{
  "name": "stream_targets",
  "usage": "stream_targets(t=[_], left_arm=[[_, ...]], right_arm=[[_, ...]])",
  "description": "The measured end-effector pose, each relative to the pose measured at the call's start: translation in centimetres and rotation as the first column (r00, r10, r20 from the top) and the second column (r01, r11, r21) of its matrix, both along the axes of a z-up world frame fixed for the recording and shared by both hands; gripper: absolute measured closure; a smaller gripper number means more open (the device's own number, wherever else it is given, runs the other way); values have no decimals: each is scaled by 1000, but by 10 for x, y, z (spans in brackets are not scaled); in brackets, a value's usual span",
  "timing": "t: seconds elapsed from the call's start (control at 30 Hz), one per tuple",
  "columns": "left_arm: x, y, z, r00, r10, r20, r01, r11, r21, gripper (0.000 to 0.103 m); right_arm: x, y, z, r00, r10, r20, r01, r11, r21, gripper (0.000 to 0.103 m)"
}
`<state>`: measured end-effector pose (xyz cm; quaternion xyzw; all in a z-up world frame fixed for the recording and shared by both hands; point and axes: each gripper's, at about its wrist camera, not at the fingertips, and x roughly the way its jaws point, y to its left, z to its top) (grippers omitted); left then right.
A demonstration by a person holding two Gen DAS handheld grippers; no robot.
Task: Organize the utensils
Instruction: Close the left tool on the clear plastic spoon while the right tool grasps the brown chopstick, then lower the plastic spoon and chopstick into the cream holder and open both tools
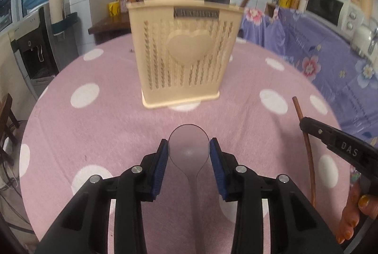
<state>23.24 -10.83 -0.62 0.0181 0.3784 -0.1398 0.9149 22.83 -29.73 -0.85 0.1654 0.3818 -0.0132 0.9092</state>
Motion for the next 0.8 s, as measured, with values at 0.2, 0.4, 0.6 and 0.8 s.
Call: stream_targets(t=[0.2, 0.4, 0.6, 0.8], left_arm=[[-4, 15, 36, 996, 13, 90, -6, 997, -83, 67], [-9, 27, 54, 987, 46, 154, -26, 991, -129, 67], [-9, 24, 54, 985, 34, 167, -15, 994, -112, 67], [-10, 35, 68, 980, 30, 195, -5, 992, -125, 67]], right_arm=[[-25, -8, 53, 987, 20, 162, -25, 999, 28, 95], [-51, -7, 92, 959, 54, 278, -60, 998, 14, 95], [-53, 2, 98, 957, 77, 280, -82, 997, 4, 95], [-54, 9, 112, 944, 112, 310, -120, 993, 7, 95]])
